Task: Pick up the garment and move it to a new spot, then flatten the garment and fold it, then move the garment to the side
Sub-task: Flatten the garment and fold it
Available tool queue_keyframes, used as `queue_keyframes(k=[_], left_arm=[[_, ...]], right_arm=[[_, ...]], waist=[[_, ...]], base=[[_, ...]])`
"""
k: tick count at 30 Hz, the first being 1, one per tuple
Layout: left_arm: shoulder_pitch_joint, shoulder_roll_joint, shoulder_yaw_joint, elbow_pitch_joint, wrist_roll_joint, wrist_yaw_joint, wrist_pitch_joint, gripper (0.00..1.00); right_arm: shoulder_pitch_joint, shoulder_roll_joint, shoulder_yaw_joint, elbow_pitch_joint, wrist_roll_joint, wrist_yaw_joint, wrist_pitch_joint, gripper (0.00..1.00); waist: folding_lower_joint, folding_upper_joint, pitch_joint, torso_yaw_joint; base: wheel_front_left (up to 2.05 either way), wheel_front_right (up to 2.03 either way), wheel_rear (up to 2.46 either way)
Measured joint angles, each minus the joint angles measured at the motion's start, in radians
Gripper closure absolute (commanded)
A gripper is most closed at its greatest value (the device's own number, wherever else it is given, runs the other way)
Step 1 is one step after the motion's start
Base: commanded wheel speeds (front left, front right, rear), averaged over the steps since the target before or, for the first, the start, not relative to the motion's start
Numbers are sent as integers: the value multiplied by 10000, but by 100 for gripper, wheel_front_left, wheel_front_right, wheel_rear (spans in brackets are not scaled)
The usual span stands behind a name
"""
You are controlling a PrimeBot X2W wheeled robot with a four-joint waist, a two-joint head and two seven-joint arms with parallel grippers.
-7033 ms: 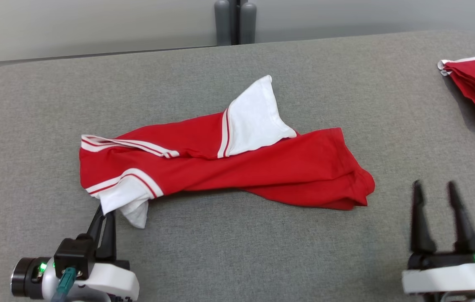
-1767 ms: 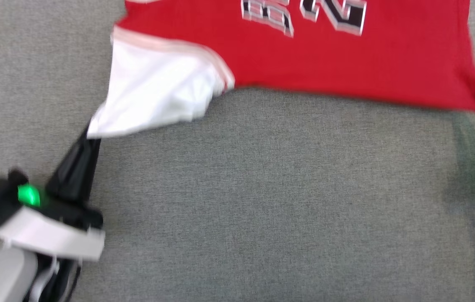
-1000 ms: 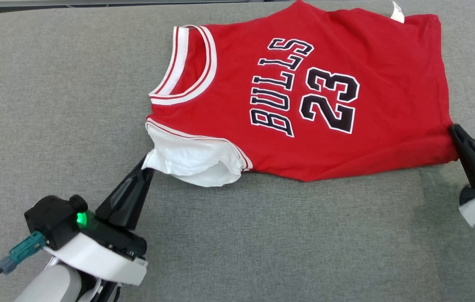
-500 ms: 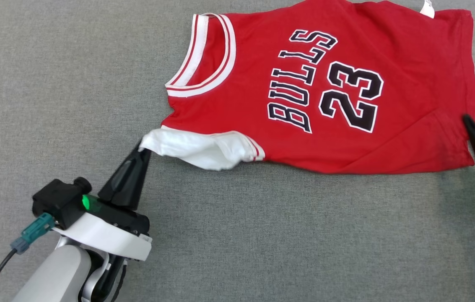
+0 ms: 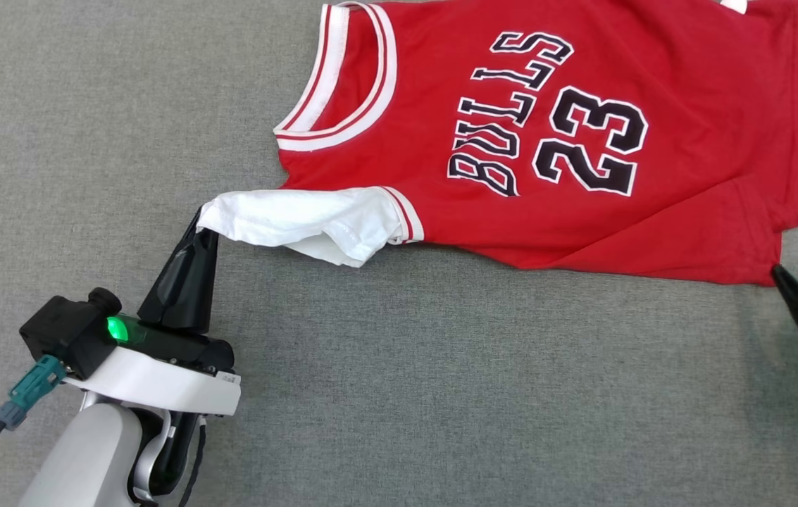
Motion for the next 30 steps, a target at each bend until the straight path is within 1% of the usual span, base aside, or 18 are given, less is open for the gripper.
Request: queue_keyframes(k=[3, 6, 11, 16, 17, 19, 20, 21, 22, 23, 30], left_arm=[[-5, -211, 96, 107, 171, -144, 0, 100], [-42, -412, 92, 259, 347, -267, 0, 100], [-128, -660, 134, 384, 621, -443, 0, 100], [-170, -811, 270, 472, 780, -577, 0, 100], [-170, -834, 303, 489, 815, -604, 0, 100], [-170, -871, 368, 516, 865, -623, 0, 100], [-170, -890, 393, 533, 892, -667, 0, 100], [-170, -890, 393, 533, 892, -667, 0, 100], [-170, -907, 422, 548, 922, -690, 0, 100], [-170, -922, 454, 568, 934, -692, 0, 100], [-168, -989, 633, 667, 1081, -780, 0, 100]], right_arm=[[-229, 669, 38, 107, -79, -2, 370, 0], [-339, 1045, -65, 454, -88, 0, 619, 0], [-292, 1218, -418, 892, 407, 0, 686, 0], [-207, 1269, -525, 947, 907, 0, 623, 0], [-190, 1269, -531, 928, 980, 0, 589, 9], [-161, 1275, -531, 899, 1124, 0, 537, 50], [-125, 1269, -514, 880, 1154, 0, 533, 58], [-125, 1269, -514, 880, 1154, 0, 533, 69], [-92, 1269, -493, 869, 1227, 0, 514, 90], [-58, 1267, -470, 851, 1271, 0, 508, 100], [131, 1197, -428, 548, 1373, 0, 182, 100]], waist=[[0, 0, 65, 88], [0, 0, 116, 235], [0, 0, 239, 459], [0, 0, 341, 536], [-1, 0, 354, 539], [0, 0, 369, 533], [-1, 0, 370, 525], [-1, 0, 370, 525], [-1, 0, 369, 516], [-1, 0, 363, 506], [-1, 0, 258, 394]], base=[[0, 0, 0], [0, 0, 0], [0, 0, 0], [0, 0, 0], [0, 0, 0], [0, 0, 0], [0, 0, 0], [0, 0, 0], [0, 0, 0], [0, 0, 0], [0, 0, 0]])
